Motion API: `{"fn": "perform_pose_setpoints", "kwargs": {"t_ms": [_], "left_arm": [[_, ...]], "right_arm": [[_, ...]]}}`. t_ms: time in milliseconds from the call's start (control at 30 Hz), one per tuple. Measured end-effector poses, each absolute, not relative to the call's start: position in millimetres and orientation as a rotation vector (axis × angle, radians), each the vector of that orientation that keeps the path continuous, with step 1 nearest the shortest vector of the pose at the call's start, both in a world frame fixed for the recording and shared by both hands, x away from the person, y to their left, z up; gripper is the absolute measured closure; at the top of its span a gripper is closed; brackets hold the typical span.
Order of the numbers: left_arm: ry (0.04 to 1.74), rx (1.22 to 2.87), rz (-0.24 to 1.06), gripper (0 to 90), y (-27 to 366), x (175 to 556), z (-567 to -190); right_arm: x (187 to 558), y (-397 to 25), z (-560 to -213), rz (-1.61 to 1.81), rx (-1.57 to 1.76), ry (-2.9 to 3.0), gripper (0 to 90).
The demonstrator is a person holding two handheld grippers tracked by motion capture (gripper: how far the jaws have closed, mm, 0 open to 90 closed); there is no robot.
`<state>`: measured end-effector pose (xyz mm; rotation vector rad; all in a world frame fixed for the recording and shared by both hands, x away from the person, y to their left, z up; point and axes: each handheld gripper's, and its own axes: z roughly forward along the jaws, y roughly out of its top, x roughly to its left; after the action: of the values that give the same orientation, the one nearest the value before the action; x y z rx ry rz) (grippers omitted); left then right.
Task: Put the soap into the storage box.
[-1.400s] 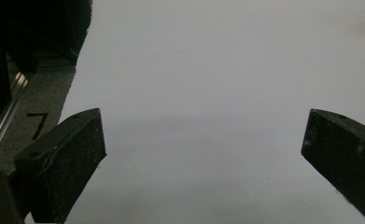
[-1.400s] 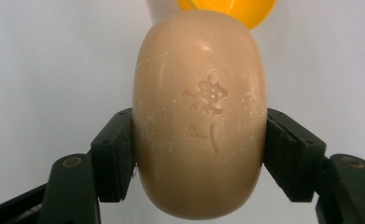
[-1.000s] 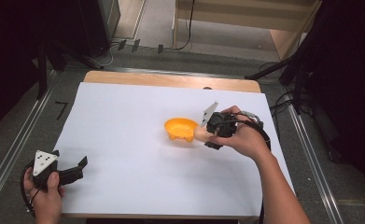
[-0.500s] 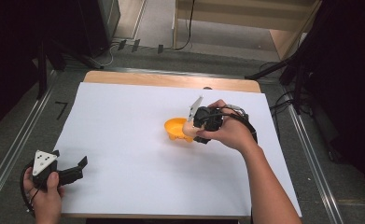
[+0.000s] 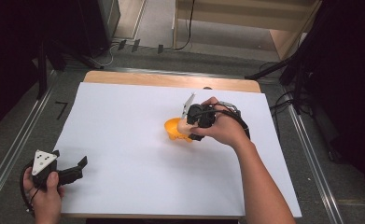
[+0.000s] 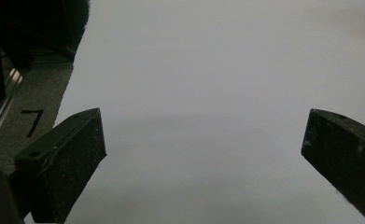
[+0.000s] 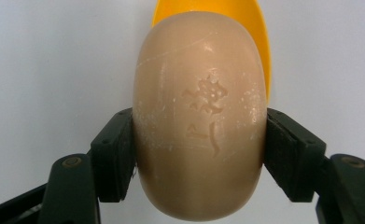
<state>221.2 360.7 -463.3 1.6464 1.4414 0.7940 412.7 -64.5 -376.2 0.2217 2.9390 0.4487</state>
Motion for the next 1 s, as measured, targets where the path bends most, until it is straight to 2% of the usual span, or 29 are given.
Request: {"fn": "perform_pose_setpoints", "kwargs": {"t_ms": [1000], "left_arm": [[1.449, 1.638, 0.767, 0.1, 362.7, 222.5, -463.5]], "right_arm": [[436.7, -27.8, -382.6, 0.282, 0.265, 3.032, 33.3]]}}
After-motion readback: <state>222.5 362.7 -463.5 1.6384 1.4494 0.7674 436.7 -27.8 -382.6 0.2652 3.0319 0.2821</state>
